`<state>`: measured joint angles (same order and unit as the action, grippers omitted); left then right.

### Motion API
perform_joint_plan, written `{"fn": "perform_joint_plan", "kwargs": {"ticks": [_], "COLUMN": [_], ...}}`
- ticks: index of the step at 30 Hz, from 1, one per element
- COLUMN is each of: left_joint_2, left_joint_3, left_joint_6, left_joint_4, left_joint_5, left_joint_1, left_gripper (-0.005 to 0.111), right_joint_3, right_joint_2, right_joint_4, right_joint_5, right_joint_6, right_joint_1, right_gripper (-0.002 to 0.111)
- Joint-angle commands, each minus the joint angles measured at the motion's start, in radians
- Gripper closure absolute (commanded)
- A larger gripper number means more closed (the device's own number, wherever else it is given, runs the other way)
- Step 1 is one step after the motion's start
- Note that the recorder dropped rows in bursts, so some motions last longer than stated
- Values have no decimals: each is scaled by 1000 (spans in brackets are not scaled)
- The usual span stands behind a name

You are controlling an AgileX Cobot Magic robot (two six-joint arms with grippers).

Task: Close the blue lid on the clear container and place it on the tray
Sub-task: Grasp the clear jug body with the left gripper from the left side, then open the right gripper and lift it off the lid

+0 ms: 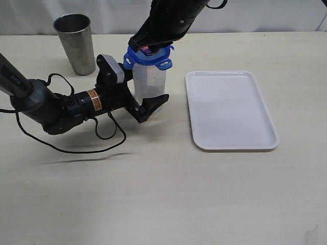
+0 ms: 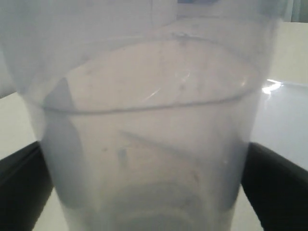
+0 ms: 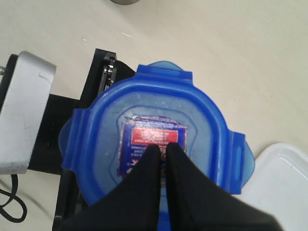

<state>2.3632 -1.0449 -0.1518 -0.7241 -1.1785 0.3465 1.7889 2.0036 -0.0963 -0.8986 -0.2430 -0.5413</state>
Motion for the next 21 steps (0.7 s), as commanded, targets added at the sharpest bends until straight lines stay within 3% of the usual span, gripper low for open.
{"fn": "perform_joint_plan", "kwargs": {"ticks": [1,17,19,21], "left_joint_2": [0,0,0,0], "left_joint_3": [-8,-31,-31,-31], "left_joint_6": [-3,-14,-14,-14], "left_joint_4": [8,11,11,11], "left_joint_5": [-39,-43,-43,-43], "left_joint_1": [3,3,3,3], "left_gripper": [11,12,17,29], "right_joint_3": [2,2,2,2], "right_joint_2": [5,5,5,5], "right_joint_4": [3,3,3,3], "right_joint_5": [-22,-22,-22,-22], "right_joint_6": [2,2,2,2], "right_joint_1": [5,5,5,5], "right_gripper": [104,104,104,104]}}
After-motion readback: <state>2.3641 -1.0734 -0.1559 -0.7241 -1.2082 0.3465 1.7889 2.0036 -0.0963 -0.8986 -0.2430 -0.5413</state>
